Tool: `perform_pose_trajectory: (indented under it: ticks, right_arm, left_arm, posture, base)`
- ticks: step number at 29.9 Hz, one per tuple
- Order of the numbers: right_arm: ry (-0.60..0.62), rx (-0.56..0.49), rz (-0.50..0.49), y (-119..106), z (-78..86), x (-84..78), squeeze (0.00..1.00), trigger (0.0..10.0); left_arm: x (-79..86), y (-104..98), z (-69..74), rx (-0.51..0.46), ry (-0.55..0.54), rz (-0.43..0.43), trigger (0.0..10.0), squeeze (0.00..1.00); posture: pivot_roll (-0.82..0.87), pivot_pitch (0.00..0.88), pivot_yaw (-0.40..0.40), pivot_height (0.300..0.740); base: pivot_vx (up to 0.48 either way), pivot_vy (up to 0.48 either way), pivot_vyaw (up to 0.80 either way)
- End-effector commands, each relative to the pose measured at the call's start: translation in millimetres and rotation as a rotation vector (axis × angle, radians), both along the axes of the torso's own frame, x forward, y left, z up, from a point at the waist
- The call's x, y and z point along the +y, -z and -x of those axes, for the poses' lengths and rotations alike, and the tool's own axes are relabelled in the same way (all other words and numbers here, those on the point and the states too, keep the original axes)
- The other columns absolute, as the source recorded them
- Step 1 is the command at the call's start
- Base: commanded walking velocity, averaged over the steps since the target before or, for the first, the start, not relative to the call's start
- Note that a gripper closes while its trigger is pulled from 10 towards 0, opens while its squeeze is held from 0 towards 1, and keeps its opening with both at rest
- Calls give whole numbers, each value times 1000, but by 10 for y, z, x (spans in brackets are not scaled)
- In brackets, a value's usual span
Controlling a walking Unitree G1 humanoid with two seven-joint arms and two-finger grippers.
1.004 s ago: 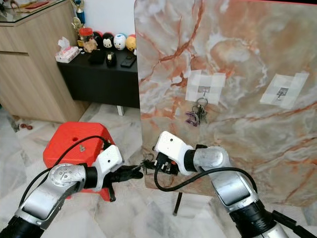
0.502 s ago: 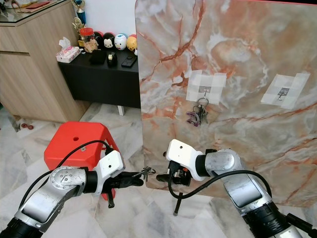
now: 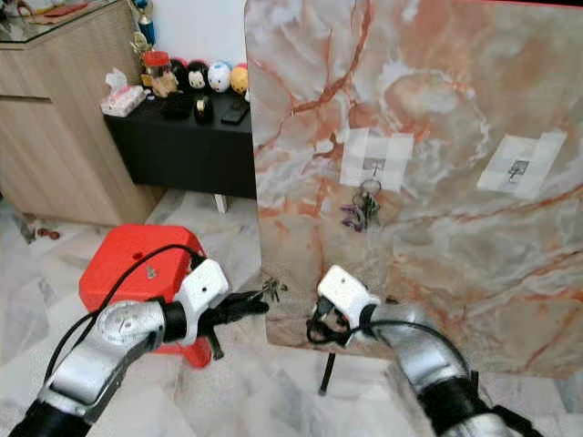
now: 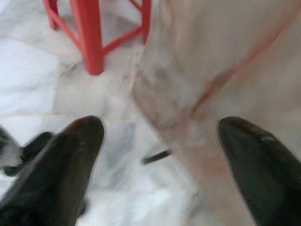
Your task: Hang keys on a hook
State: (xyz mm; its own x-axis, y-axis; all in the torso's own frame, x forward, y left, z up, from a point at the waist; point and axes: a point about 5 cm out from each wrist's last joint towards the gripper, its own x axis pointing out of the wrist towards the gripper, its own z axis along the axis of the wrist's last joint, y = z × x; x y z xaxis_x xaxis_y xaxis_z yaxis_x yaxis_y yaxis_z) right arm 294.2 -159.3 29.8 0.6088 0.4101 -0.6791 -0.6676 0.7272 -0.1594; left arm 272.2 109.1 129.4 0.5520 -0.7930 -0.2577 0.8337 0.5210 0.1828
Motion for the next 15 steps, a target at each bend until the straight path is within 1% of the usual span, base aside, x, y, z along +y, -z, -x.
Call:
perform_pose_trajectory:
  ticks: [1, 2, 3, 4, 5, 7, 8, 9, 10, 11, 13, 14, 15]
  right_arm:
    - [140, 33, -7, 203, 85, -103, 0, 10000]
    - [209, 57, -13, 316, 147, -125, 0, 10000]
    - [310, 93, -20, 494, 269, -152, 0, 10000]
    - [310, 93, -20, 494, 269, -152, 0, 10000]
    - [408, 122, -39, 642, 407, -182, 0, 10000]
    - [491, 168, -52, 767, 544, -204, 0, 10000]
    - [550, 202, -40, 856, 652, -230, 0, 10000]
    - [550, 202, -40, 856, 652, -230, 0, 10000]
    - [585, 224, -38, 904, 719, -243, 0, 10000]
    - [650, 277, -55, 1006, 873, -248, 0, 10000]
    - [692, 307, -74, 1074, 981, -239, 0, 10000]
    - [729, 335, -101, 1117, 1060, -232, 0, 10000]
    - [750, 347, -107, 1139, 1099, -234, 0, 10000]
  left_arm:
    - [1, -72, -60, -66, -55, 9, 0, 0]
    - [-9, -90, -78, -80, -81, 25, 2392, 0]
    - [-17, -110, -99, -97, -114, 50, 10000, 0]
    - [-17, -110, -99, -97, -114, 50, 10000, 0]
    - [10, -124, -122, -109, -163, 75, 10000, 0]
    - [44, -115, -129, -110, -207, 95, 10000, 0]
    - [72, -103, -128, -112, -241, 107, 10000, 0]
    - [72, -103, -128, -112, -241, 107, 10000, 0]
    - [94, -95, -126, -114, -266, 113, 10000, 0]
    - [164, -71, -115, -120, -338, 125, 10000, 0]
    - [229, -40, -87, -120, -401, 136, 10000, 0]
    - [300, -5, -57, -124, -462, 134, 10000, 0]
    - [339, 26, -35, -121, -493, 133, 10000, 0]
  posture:
    - [157, 50, -41, 740]
    - [158, 49, -41, 740]
    - [156, 45, -44, 740]
    - [156, 45, -44, 740]
    - [156, 44, -43, 740]
    - [151, 37, -43, 740]
    - [151, 27, -43, 740]
    - [151, 27, -43, 740]
    - [151, 27, -43, 740]
    - [157, 17, -43, 740]
    - [159, 11, -44, 740]
    - [159, 8, -45, 740]
    - [157, 2, -49, 740]
  base:
    - [0, 0, 0]
    - [0, 0, 0]
    - [0, 0, 0]
    - [0, 0, 0]
    - [0, 0, 0]
    - [0, 0, 0]
    - [0, 0, 0]
    - [0, 0, 0]
    - [0, 0, 0]
    - [0, 0, 0]
    - [0, 0, 0]
    - [0, 0, 0]
    - [0, 0, 0]
